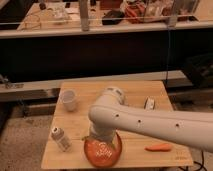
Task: Move the arm in a circular motion
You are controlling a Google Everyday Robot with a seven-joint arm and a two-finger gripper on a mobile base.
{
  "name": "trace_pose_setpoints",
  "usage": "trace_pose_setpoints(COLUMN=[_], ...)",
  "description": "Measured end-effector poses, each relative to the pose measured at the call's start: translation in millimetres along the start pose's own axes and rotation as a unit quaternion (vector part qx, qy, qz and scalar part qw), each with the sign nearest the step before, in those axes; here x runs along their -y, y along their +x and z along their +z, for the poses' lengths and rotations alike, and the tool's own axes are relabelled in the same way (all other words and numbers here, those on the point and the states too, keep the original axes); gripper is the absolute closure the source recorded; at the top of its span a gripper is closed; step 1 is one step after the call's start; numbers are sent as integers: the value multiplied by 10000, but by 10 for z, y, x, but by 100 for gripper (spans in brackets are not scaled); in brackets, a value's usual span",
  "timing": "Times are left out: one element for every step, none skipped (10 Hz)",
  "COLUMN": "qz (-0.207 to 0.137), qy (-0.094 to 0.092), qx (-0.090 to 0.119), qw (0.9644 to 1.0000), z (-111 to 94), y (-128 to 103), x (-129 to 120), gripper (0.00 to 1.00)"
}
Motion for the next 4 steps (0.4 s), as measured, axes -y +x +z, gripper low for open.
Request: trace_pose_setpoints(qz=[61, 155, 289, 370], qy=[49, 81, 174, 239], qx=[71, 110, 114, 104], qw=[9999, 9998, 9994, 9990], z=[8, 9, -8, -21], y=[99, 164, 227, 262], x=[44, 16, -44, -79], gripper=[20, 20, 20, 20])
